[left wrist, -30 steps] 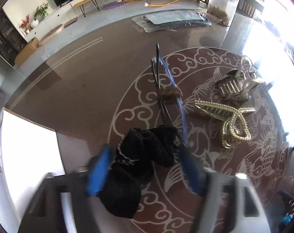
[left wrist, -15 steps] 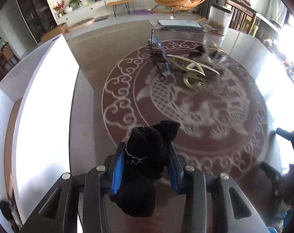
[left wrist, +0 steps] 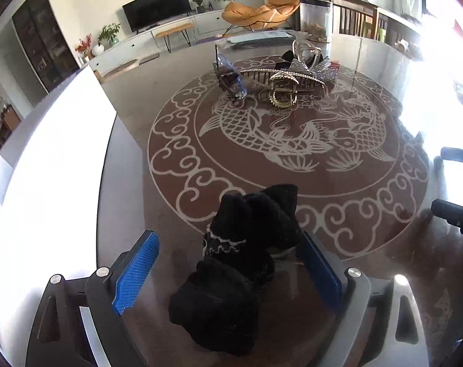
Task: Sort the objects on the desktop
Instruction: 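Grasp the black fabric bag with the left gripper and lift it, then grasp the gold coiled hair clip with the right gripper while the left gripper holds the bag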
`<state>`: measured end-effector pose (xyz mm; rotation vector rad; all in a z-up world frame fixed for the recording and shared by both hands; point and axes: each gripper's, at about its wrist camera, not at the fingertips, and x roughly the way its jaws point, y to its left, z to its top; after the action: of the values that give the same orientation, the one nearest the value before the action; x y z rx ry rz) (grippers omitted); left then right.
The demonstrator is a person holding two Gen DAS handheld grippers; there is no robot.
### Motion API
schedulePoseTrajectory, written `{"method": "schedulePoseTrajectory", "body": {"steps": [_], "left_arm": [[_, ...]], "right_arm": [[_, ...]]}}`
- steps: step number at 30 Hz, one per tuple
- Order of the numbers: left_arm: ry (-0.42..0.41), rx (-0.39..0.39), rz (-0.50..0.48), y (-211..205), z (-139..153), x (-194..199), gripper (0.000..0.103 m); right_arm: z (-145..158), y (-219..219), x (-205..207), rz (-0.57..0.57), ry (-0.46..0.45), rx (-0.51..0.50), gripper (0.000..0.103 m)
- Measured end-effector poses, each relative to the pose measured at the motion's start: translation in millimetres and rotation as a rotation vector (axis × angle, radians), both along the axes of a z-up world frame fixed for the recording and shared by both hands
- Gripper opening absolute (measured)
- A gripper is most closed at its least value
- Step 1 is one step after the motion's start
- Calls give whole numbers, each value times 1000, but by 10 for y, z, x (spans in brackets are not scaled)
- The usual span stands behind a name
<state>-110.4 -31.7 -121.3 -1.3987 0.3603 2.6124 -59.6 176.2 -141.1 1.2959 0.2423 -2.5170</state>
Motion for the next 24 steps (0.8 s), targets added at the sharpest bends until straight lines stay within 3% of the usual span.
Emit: {"method": "schedulePoseTrajectory", "body": {"steps": [5, 6, 11, 17, 24], "left_arm": [[-17, 114, 36, -166, -76, -22, 97], [-12, 136, 50, -198, -95, -20, 103], [-6, 133, 76, -215, -126, -5, 103], [-4, 135, 76, -224, -133, -16, 103], [-6, 136, 76, -213, -130, -27, 103]], "right_arm": [[-1, -8, -12, 6, -5, 0, 103], [-9, -39, -47, 27, -14, 1, 103], [-13, -388, -567, 197, -81, 34, 103], [-19, -704, -1405, 255, -85, -1, 103], [-57, -1140, -1750, 318, -85, 46, 103]]}}
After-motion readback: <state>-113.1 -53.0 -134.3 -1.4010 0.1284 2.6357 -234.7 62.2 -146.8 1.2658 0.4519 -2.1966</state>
